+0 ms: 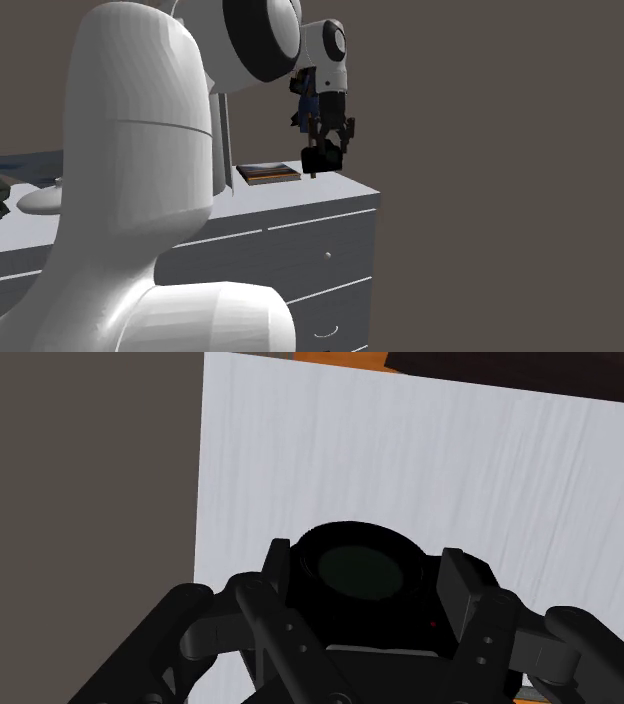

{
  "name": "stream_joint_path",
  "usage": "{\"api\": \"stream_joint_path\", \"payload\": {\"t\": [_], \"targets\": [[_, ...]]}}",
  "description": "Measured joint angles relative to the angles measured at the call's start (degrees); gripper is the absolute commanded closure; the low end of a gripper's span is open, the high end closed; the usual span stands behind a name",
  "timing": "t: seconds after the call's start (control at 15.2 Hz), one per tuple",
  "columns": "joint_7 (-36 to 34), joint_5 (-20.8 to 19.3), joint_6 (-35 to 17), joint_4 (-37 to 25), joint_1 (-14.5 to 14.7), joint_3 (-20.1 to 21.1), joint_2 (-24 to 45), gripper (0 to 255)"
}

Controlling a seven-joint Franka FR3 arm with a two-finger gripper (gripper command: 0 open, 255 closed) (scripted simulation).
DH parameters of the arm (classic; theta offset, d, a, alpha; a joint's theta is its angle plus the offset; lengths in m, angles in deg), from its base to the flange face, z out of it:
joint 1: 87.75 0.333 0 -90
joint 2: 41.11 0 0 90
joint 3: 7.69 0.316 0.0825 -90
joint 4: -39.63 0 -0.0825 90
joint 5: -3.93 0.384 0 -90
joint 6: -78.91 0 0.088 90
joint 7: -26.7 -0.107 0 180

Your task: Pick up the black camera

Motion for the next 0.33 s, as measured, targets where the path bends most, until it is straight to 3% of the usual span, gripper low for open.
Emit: {"api": "stream_joint_path", "payload": {"t": [0.33], "targets": [[0.7,0.8,4.3,-5.8,-1.0,-0.2,1.6,255]]}}
